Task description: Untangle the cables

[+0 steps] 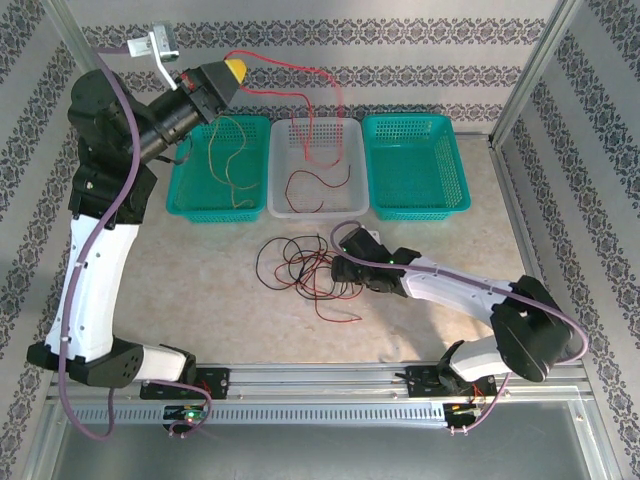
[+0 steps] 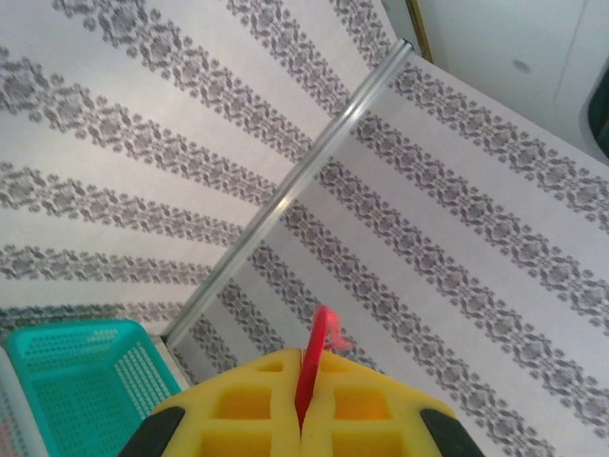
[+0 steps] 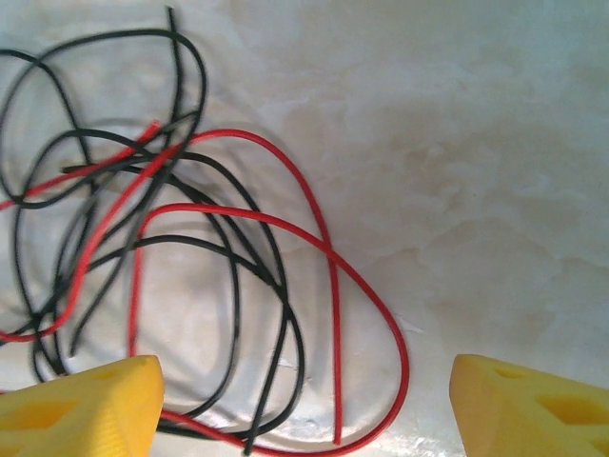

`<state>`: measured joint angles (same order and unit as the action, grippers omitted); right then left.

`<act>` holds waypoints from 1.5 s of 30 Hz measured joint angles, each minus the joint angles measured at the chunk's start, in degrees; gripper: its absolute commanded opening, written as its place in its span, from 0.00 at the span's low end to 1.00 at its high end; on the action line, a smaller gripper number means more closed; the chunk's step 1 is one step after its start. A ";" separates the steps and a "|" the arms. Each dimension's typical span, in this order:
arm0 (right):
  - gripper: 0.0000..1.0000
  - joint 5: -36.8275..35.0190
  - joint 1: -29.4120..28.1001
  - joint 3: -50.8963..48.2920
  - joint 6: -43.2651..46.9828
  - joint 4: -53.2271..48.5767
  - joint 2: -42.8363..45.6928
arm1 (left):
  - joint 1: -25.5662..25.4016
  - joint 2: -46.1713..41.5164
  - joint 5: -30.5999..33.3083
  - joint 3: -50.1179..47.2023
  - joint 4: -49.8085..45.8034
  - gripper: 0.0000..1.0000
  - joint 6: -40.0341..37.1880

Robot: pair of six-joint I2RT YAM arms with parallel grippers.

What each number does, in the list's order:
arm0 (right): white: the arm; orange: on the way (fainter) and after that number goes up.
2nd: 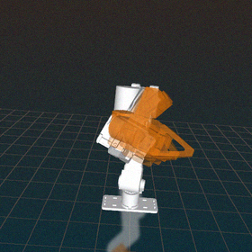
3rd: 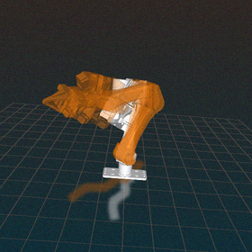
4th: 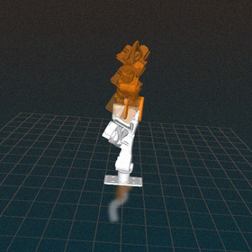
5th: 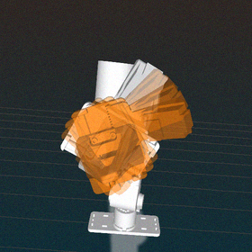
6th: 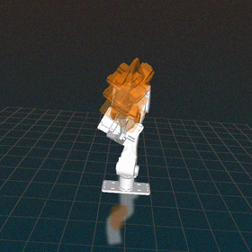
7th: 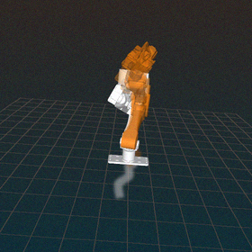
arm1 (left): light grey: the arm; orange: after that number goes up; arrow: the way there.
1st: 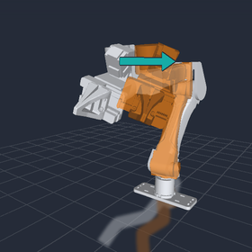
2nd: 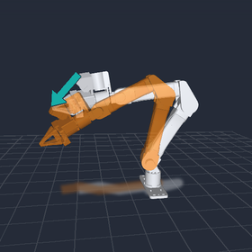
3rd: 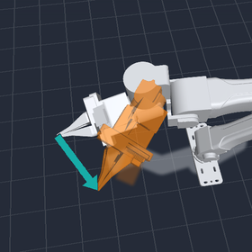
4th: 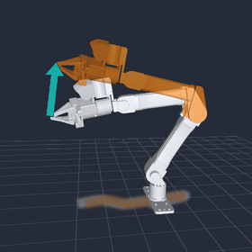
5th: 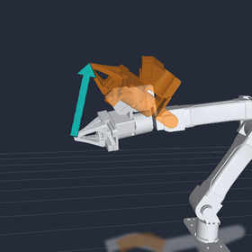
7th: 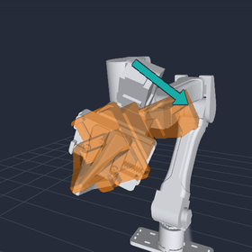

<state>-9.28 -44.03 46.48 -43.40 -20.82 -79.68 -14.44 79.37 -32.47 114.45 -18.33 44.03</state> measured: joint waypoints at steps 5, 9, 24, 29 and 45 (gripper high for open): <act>0.79 2.08 0.33 -0.68 0.00 0.42 4.24 | 0.37 2.84 2.95 2.60 -1.84 0.00 -2.56; 0.80 2.97 0.31 -1.29 0.02 0.00 11.67 | 0.59 5.33 3.96 1.95 -1.73 0.00 -3.30; 0.80 2.32 2.25 0.02 0.22 -7.02 21.11 | 0.63 15.91 7.13 -11.96 10.54 0.00 -2.62; 0.79 2.23 3.19 0.04 0.22 -8.13 22.60 | 0.66 20.44 7.23 -14.60 14.32 0.00 -1.55; 0.79 2.23 4.20 0.37 0.26 -8.39 21.73 | -0.35 34.99 5.53 -15.17 18.34 0.77 -0.24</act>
<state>-7.05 -39.83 46.85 -43.13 -29.21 -57.95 -14.79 114.37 -26.94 99.29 0.01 43.79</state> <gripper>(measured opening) 0.790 0.394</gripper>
